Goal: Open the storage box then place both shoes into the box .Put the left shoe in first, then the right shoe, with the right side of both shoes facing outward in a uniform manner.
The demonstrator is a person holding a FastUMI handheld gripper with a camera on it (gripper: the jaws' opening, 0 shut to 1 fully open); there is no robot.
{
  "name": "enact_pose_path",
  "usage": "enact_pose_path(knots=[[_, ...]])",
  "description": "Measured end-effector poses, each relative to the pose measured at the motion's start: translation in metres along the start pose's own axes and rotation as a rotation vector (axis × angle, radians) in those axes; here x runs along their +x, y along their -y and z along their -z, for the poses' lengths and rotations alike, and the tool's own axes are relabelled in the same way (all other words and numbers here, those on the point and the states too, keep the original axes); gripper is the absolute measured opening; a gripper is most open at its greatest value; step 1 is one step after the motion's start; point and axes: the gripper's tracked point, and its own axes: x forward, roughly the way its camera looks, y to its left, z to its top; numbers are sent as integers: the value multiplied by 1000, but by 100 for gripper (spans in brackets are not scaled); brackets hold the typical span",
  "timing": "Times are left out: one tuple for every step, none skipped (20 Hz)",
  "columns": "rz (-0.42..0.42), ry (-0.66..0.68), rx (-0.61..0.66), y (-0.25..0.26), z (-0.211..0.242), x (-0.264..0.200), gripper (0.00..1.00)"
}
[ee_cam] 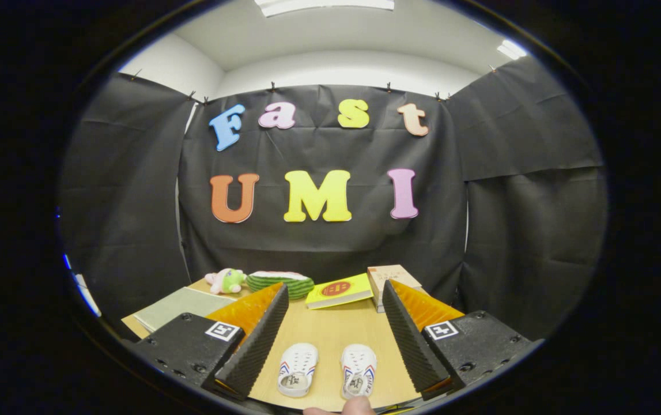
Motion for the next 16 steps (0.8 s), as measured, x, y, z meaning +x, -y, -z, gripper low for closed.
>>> enact_pose_path(knots=[[-3,-2,1,-1,0,1,100],[-5,-3,2,-1,1,1,100],[-6,0,3,-2,0,1,100],[-7,-1,3,-1,0,1,100],[-8,0,3,-2,0,2,100],[-10,-3,2,-3,2,3,100],[-12,-7,0,-5,3,5,100],[-13,-15,-4,-6,6,6,100],[-17,-21,-9,-8,8,7,100],[-23,-24,-10,-10,11,8,100],[-36,-33,-10,-14,16,11,100],[-60,-48,-7,-22,23,14,100],[-94,-66,3,-31,32,17,100],[-143,-85,31,-44,39,20,100],[-211,-111,74,-60,48,21,100],[-280,-142,124,-76,58,22,100]])
